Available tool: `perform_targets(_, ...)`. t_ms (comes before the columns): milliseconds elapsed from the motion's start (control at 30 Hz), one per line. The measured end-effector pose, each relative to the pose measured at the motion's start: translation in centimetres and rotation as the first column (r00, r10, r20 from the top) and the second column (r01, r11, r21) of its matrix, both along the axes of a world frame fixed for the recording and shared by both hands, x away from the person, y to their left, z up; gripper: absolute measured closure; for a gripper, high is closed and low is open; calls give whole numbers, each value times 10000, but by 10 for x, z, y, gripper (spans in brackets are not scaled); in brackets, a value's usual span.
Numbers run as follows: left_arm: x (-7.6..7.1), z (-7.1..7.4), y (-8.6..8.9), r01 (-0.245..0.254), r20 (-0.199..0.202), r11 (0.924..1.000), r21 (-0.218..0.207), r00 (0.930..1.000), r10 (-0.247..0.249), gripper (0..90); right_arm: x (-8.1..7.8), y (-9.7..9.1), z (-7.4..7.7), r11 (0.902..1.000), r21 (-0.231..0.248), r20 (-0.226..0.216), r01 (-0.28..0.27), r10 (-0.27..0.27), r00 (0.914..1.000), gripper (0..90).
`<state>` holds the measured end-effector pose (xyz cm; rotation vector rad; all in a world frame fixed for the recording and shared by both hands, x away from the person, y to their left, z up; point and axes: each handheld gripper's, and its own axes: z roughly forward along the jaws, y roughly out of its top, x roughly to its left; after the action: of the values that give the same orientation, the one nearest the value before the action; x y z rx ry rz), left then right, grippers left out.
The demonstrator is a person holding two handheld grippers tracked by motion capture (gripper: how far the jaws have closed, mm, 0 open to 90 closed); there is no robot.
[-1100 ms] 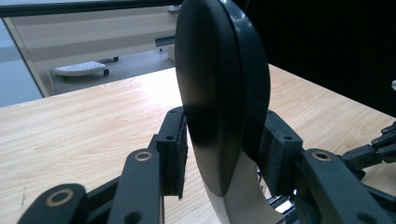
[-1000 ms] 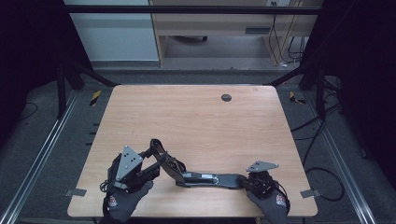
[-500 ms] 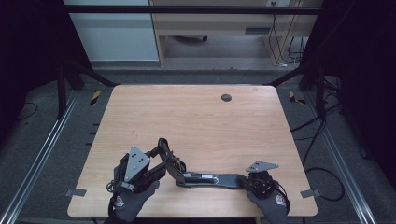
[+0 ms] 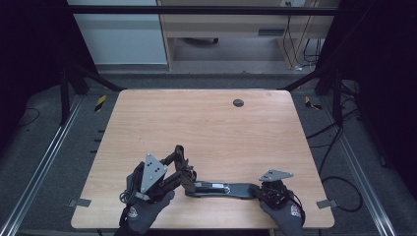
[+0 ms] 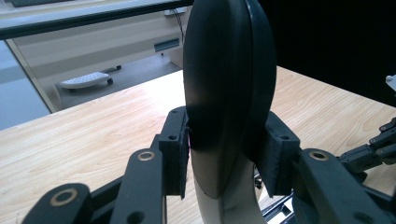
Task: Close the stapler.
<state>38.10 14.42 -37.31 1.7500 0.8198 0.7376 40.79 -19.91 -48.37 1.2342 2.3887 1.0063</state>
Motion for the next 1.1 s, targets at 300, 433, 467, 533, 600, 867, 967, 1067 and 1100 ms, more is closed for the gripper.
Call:
perform_targets(300, -1, 1, -7, 4, 102, 9997, 233, 9999, -6, 588, 0, 0, 0, 10000, -5, 14, 5, -5, 10000, 893)
perform_targets(433, -1, 1, -11, 17, 188, 9995, 323, 9998, -23, 588, 0, 1, 0, 10000, -74, 90, -12, 13, 10000, 900)
perform_targets(467, -1, 1, -11, 19, 194, 9993, 363, 9998, -26, 588, 0, 1, 0, 9999, -109, 108, 11, -10, 9999, 900)
perform_targets(533, -1, 1, -12, 30, 222, 9992, 388, 9997, -39, 588, -1, 1, 0, 9999, -145, 134, 35, -33, 9999, 900)
perform_targets(600, -1, 1, -13, 19, 256, 9990, 437, 9997, -31, 589, 0, 1, 0, 9998, -165, 136, 56, -53, 9999, 900)
perform_targets(867, -2, 1, -19, 43, 377, 9980, 635, 9993, -67, 589, 0, 0, 0, 9999, -80, 105, 117, -116, 9999, 900)
perform_targets(967, -2, 1, -22, 43, 499, 9968, 792, 9987, -83, 589, 0, -1, 0, 9999, -67, 89, 84, -83, 9999, 900)
perform_targets(1067, -2, 0, -25, 57, 552, 9963, 853, 9984, -104, 588, 0, 0, 0, 9999, -83, 104, 71, -71, 9999, 900)
perform_targets(1100, -2, 0, -25, 52, 568, 9962, 873, 9983, -102, 589, 0, 0, 0, 9999, -85, 120, 65, -64, 9999, 900)
